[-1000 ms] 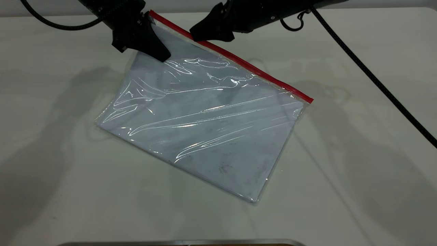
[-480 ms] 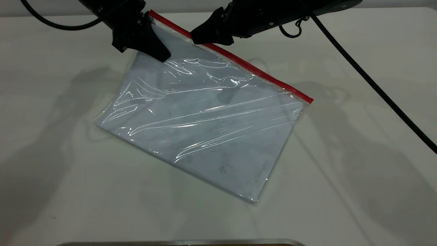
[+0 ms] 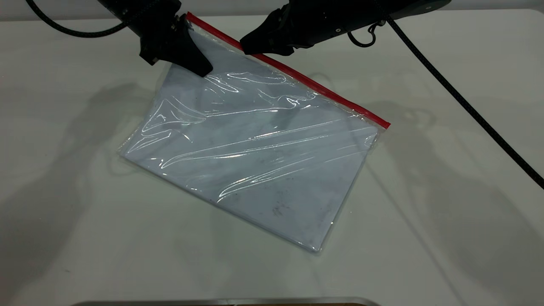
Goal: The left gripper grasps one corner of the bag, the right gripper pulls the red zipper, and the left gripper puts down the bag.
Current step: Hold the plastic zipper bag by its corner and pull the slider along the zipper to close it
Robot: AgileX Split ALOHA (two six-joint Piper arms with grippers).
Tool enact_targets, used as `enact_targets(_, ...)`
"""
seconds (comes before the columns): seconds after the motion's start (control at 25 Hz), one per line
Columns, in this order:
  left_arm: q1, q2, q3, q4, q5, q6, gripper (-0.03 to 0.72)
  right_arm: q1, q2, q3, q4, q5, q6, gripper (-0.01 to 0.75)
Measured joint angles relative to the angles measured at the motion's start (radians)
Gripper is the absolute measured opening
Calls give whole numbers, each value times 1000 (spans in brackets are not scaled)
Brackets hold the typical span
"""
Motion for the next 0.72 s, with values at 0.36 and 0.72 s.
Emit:
enact_targets(0.36,0,0,0,0,0,0,73,6,1,0,2,24,-1,333)
enact_targets(0.72,0,0,0,-26,0,3,73,20,9,0,14,17,-15,312)
